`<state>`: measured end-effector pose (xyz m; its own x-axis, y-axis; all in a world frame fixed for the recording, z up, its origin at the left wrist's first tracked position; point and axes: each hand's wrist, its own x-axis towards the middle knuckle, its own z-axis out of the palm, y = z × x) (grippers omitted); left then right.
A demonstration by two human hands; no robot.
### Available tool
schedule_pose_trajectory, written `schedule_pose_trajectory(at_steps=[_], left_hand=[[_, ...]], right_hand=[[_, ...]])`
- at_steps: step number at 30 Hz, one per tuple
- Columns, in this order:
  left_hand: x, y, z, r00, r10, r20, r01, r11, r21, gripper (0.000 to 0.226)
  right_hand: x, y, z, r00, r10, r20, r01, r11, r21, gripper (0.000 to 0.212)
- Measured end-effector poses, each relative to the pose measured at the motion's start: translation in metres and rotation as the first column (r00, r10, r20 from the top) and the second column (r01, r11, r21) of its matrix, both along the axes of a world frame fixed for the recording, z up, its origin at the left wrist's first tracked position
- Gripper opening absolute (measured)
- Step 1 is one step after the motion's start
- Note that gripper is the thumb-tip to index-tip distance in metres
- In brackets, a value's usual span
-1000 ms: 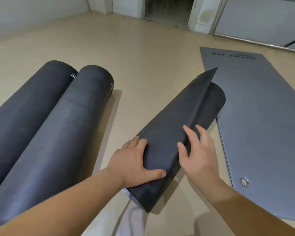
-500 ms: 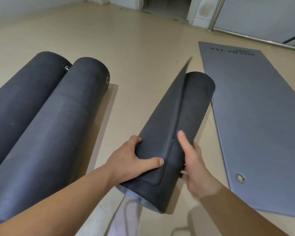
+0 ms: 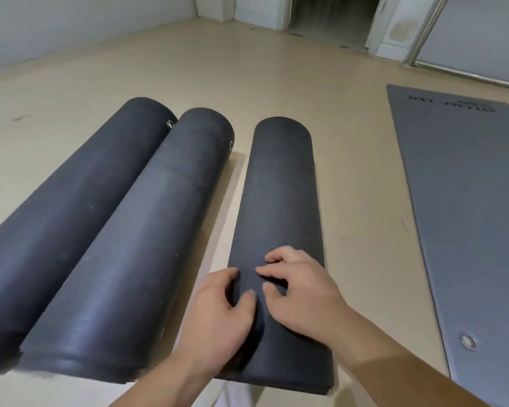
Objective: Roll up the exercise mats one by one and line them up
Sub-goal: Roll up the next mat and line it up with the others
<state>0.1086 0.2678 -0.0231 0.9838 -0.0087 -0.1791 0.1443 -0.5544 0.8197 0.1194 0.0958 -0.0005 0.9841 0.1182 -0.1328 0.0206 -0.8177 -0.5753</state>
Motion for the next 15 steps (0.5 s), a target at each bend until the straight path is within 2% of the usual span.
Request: schedule_pose_trajectory(at_steps=[1,3,5,6,7,9,11,13,15], left_hand=[[-0.001,0.001,0.002,0.997,-0.077,0.019,0.077,0.997,0.02,0.029],[-0.005,0.005,0.001,0.977,-0.203,-0.061,0.21,0.965,0.157,0.065],[-0.006,0.01,-0.001,0.963,-0.226,-0.148,0.26,0.923,0.285,0.093],[-0.005,0.011,0.0,0.963,-0.215,-0.162,0.254,0.923,0.288,0.094],[-0.004,0.012,0.001,0.965,-0.212,-0.151,0.249,0.925,0.288,0.09],[-0.004,0.013,0.005,0.963,-0.212,-0.164,0.256,0.908,0.331,0.086],[-0.004,0.016,0.008,0.965,-0.181,-0.188,0.245,0.88,0.408,0.087],[-0.006,0.019,0.013,0.974,-0.158,-0.165,0.218,0.86,0.462,0.077],[-0.01,0.021,0.013,0.982,-0.137,-0.128,0.182,0.859,0.478,0.067]], right_hand=[[0.003,0.007,0.001,0.999,0.036,-0.039,-0.034,0.998,0.061,0.048],[0.009,0.012,0.005,0.997,0.024,-0.075,-0.002,0.962,0.273,0.051],[0.015,0.001,0.005,0.984,-0.173,0.041,0.143,0.907,0.397,0.054],[0.016,-0.007,0.006,0.962,-0.268,0.058,0.229,0.901,0.369,0.049],[0.014,-0.016,0.006,0.947,-0.321,0.007,0.301,0.896,0.327,0.049],[0.004,-0.027,0.002,0.9,-0.321,-0.294,0.414,0.84,0.351,0.078],[-0.01,-0.023,0.0,0.784,-0.234,-0.574,0.543,0.707,0.453,0.098],[-0.016,-0.014,-0.008,0.765,-0.218,-0.606,0.591,0.611,0.526,0.101],[-0.015,-0.004,-0.01,0.787,-0.278,-0.551,0.595,0.58,0.556,0.11]])
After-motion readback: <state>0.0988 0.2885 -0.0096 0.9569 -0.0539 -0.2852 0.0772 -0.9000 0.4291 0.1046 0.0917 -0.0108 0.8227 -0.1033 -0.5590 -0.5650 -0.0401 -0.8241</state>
